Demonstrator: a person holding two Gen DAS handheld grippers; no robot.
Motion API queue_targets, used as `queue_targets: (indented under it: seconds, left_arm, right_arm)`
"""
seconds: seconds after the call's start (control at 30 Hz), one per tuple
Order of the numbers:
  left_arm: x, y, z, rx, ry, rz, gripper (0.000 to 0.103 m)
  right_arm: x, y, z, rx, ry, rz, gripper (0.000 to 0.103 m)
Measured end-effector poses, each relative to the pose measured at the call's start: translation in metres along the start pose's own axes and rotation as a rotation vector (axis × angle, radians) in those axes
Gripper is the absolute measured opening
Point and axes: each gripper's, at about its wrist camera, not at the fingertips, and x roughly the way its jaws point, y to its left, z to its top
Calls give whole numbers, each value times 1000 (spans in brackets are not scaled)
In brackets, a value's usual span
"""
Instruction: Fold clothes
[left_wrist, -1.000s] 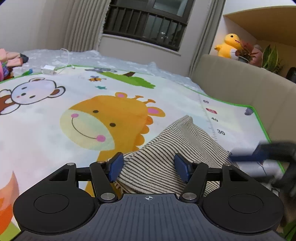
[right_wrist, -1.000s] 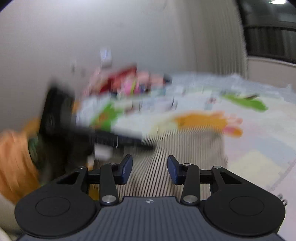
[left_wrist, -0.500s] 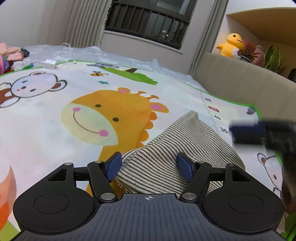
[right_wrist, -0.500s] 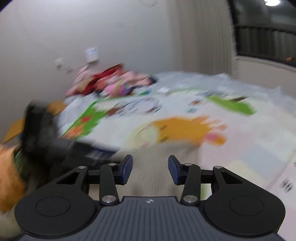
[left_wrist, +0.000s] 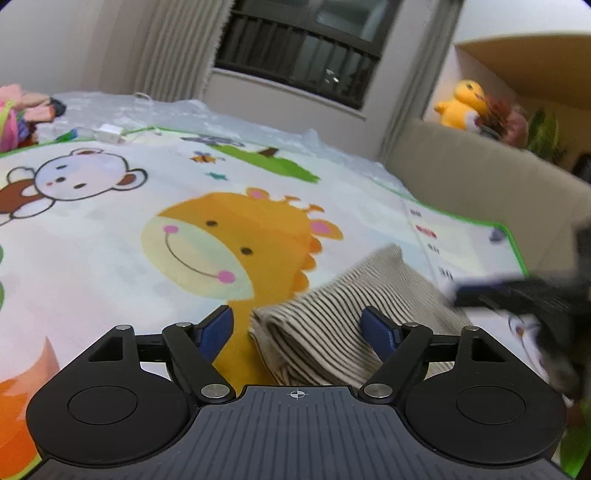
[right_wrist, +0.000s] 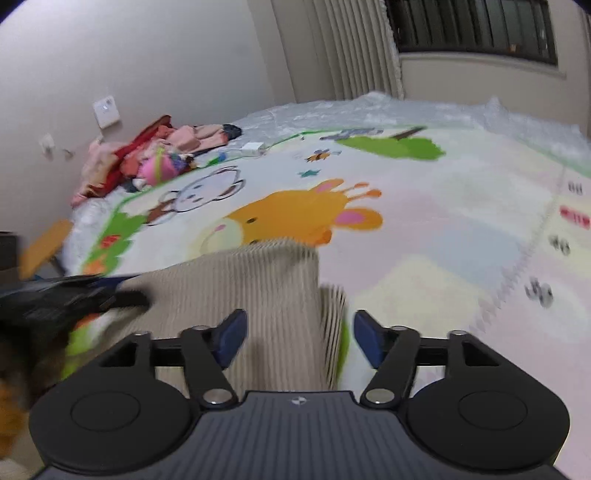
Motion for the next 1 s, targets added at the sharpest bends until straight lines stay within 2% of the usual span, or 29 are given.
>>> queue_targets:
  seconds: [0.07, 0.13, 0.23, 0.3, 0.33, 0.37, 0.47, 0.53, 0.63, 0.7, 0.73, 0.8, 0.83, 0.87, 0.97, 1.0]
  left_arm:
    - [7, 9, 3, -75, -4, -15, 84]
    - [18, 15, 5, -135, 2, -38, 85]
    - [32, 16, 4, -176, 26, -64, 85]
    - [38, 16, 3, -199, 45, -71, 85]
    - [39, 17, 1, -215, 53, -73, 85]
    - [38, 18, -1, -229, 61, -77, 85]
    - [31, 16, -9, -224, 91, -81, 83]
    - [26, 10, -16, -206, 111, -80, 81]
    - [20, -3, -25, -203, 123, -113, 81]
    - [17, -18, -29, -170, 150, -165, 82]
    - [15, -26, -31, -137, 161, -182, 83]
    - [7, -43, -32, -59, 169, -197, 84]
    - [2, -46, -30, -43, 156, -201, 85]
    - [-4, -45, -26, -51, 132, -205, 86]
    - [-20, -29, -8, -125, 28, -175, 89]
    - [-24, -22, -2, -156, -17, -137, 96]
  right_arm:
    - [-17, -5, -14, 97, 47, 71, 79]
    - [-20, -12, -29, 247, 123, 172, 79]
    - [-3, -23, -54, 495, 210, 309, 79]
    - [16, -28, -64, 619, 238, 358, 78]
    - [24, -29, -67, 649, 246, 360, 68]
    - [31, -30, -67, 656, 249, 352, 53]
    - [49, -30, -50, 608, 245, 327, 50]
    - [53, -26, -28, 474, 191, 249, 50]
    - [56, -16, 6, 194, 39, 51, 50]
    - [55, -11, 22, 56, -50, -108, 50]
    - [53, -8, 28, 15, -80, -151, 50]
    - [45, -4, 32, -28, -114, -168, 51]
    - [39, -1, 30, -47, -127, -151, 55]
    - [32, 3, 29, -67, -140, -135, 60]
    - [15, 12, 13, -102, -142, -93, 62]
    - [12, 16, 10, -92, -140, -71, 62]
